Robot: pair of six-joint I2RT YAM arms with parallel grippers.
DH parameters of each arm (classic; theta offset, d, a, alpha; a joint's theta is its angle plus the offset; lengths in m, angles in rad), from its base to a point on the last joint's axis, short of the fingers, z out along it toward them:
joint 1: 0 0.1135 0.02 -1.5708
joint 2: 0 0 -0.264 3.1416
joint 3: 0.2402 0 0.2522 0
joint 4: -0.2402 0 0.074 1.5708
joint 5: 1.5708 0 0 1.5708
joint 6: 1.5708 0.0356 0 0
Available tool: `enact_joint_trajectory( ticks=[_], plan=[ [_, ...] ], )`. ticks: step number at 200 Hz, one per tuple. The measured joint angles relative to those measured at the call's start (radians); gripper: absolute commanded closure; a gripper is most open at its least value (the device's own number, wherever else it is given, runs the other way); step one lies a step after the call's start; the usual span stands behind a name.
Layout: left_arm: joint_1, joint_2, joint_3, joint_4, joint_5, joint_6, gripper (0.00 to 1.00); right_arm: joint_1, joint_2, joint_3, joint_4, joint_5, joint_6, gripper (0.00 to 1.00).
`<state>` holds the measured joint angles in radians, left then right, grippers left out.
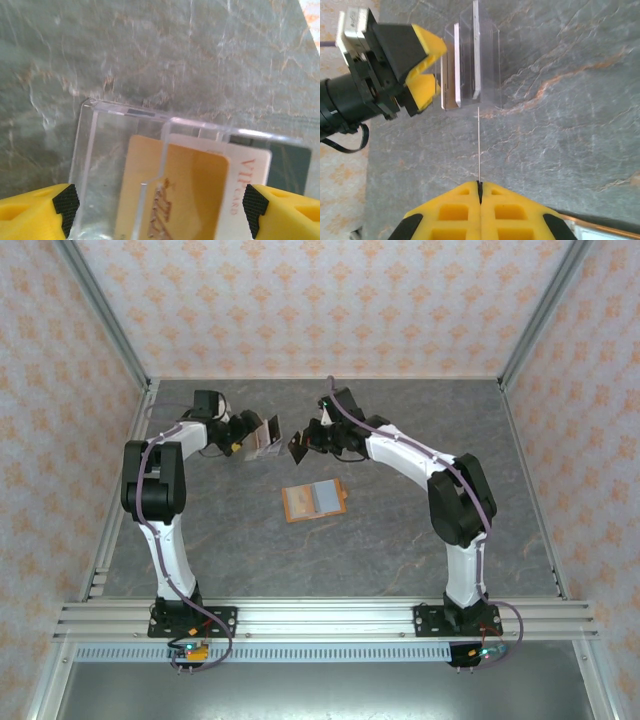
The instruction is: Take the credit cards out of the card holder
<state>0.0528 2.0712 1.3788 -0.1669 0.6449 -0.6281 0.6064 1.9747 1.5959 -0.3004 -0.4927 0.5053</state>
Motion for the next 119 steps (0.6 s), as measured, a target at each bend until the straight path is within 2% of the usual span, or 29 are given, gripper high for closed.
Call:
enact_joint_trajectory(
  ticks=[51, 119],
  plan=[
    [-0.006, -0.023, -0.066, 0.063, 0.087, -0.039, 0.11, 0.001, 0.037, 0.135, -0.006, 0.083, -0.139, 1.0],
    [-0.014, -0.123, -0.079, 0.018, 0.053, -0.051, 0.06, 0.014, 0.271, 0.372, -0.002, 0.126, -0.325, 1.0]
  ],
)
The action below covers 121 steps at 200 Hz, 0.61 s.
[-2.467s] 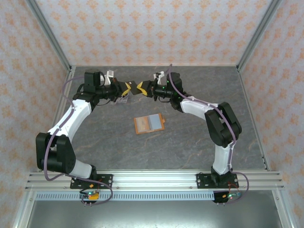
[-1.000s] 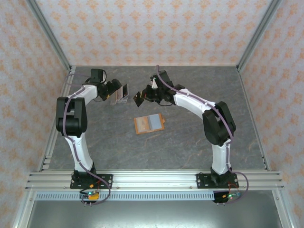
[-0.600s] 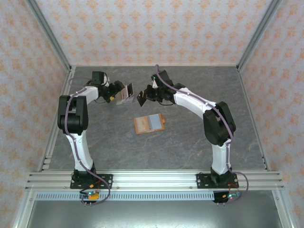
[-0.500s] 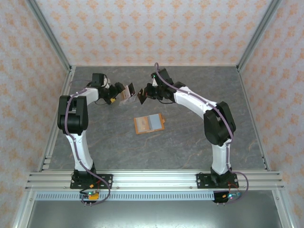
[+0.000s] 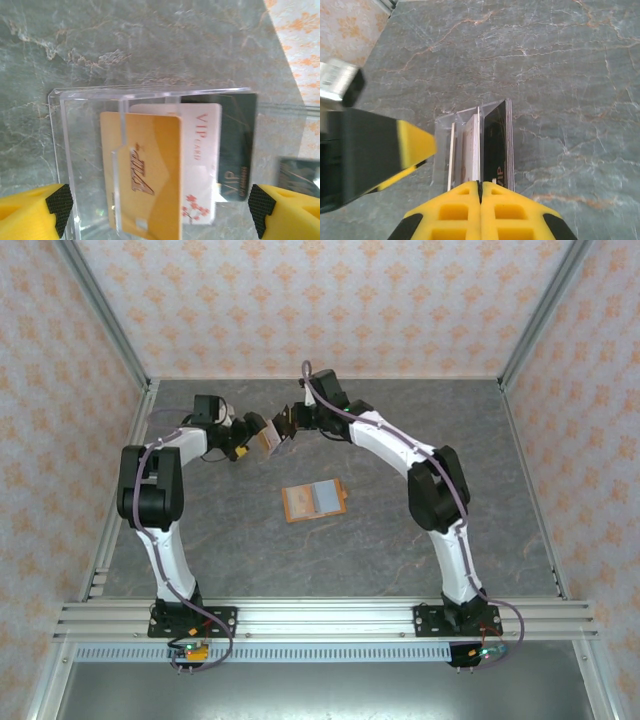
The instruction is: Take the credit cards out of the card holder
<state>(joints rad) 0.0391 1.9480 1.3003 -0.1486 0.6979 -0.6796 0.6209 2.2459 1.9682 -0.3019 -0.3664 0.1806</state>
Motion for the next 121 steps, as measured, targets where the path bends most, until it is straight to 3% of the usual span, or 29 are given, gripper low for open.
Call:
enact_joint_trajectory(
  ticks=[74, 121],
  plan=[
    [0.0, -0.172, -0.061, -0.069, -0.084, 0.0, 0.04, 0.007, 0.14, 0.159, -0.011, 0.058, -0.078, 1.0],
    [0.0, -0.175, -0.087, -0.11, -0.105, 0.0, 0.02, 0.007, 0.162, 0.173, -0.026, 0.058, -0.091, 0.87]
  ],
)
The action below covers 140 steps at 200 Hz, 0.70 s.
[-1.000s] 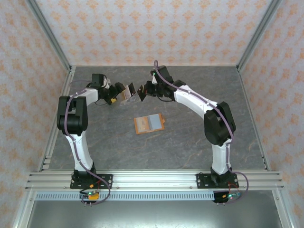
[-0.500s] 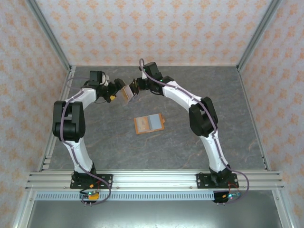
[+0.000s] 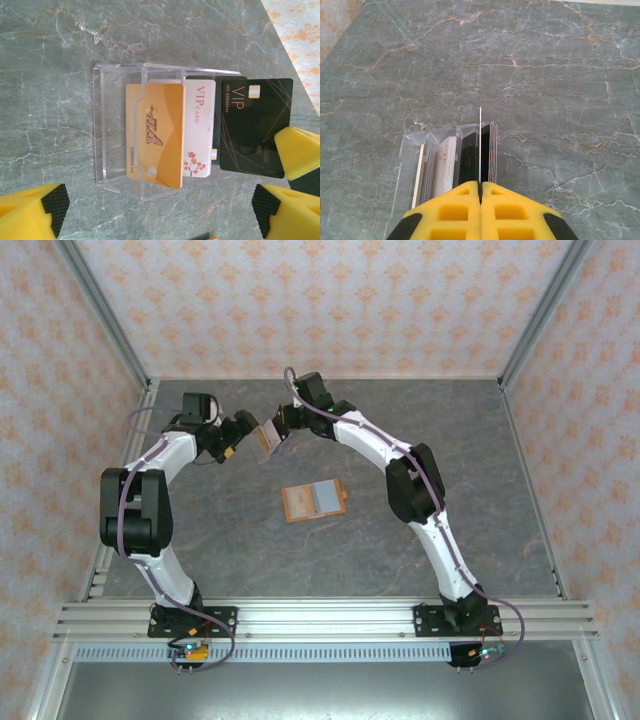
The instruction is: Take the credit cards out of the card holder
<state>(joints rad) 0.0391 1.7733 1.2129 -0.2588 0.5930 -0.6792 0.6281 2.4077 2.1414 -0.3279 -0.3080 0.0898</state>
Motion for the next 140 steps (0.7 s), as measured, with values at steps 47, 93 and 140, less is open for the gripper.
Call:
enact_joint_trajectory(
  ticks=[47, 93, 140],
  plan=[
    [0.0, -0.027, -0.005, -0.026, 0.0, 0.011, 0.0, 0.0, 0.004, 0.0, -0.024, -0.014, -0.005, 0.63],
    [0.0, -0.055, -0.005, -0.056, 0.0, 0.026, 0.0, 0.0, -0.005, 0.018, -0.072, -0.024, 0.038, 0.57],
    [-0.023, -0.077, -0.005, -0.121, -0.014, 0.045, 0.0, 0.0, -0.18, -0.146, -0.135, -0.008, 0.14, 0.47]
  ],
)
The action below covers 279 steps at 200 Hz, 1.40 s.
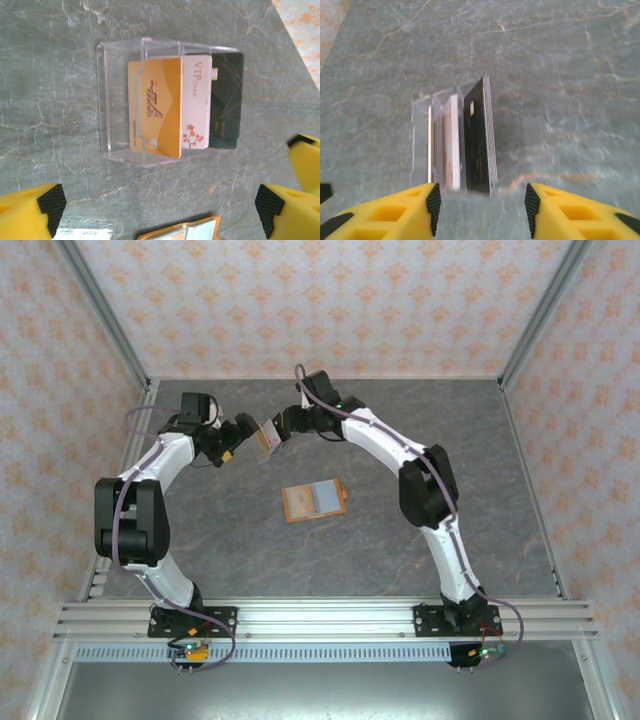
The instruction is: Take the credit cards out of the card holder
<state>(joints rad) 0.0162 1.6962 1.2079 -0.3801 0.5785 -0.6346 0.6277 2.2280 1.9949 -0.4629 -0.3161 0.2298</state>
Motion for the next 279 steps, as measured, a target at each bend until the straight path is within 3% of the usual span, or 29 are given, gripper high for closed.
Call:
enact_joint_trajectory(
  ticks=[39, 65, 102, 166, 207, 233, 279],
  plan=[
    [-0.069, -0.036, -0.018, -0.048, -0.019, 0.015, 0.0, 0.005, -0.264, -0.304, -0.008, 0.002, 0.093, 0.44],
    [-0.119, -0.064, -0.058, -0.063, -0.028, 0.015, 0.0, 0.018, -0.352, -0.455, -0.009, 0.002, 0.138, 0.45],
    [-0.176, -0.067, -0.117, -0.065, -0.038, 0.004, 0.0, 0.047, -0.351, -0.576, -0.021, 0.003, 0.18, 0.48],
    [-0.236, -0.067, -0.162, -0.056, -0.042, -0.039, 0.0, 0.09, -0.326, -0.638, -0.039, 0.029, 0.242, 0.55],
    [-0.268, -0.067, -0.164, -0.048, -0.041, -0.065, 0.0, 0.09, -0.295, -0.639, -0.064, 0.088, 0.255, 0.54],
    [-0.291, -0.067, -0.164, -0.04, -0.04, -0.078, 0.05, 0.09, -0.288, -0.639, -0.078, 0.116, 0.259, 0.53],
    [-0.34, -0.034, -0.164, -0.005, -0.029, -0.103, 0.3, 0.09, -0.27, -0.639, -0.091, 0.13, 0.261, 0.51]
  ],
)
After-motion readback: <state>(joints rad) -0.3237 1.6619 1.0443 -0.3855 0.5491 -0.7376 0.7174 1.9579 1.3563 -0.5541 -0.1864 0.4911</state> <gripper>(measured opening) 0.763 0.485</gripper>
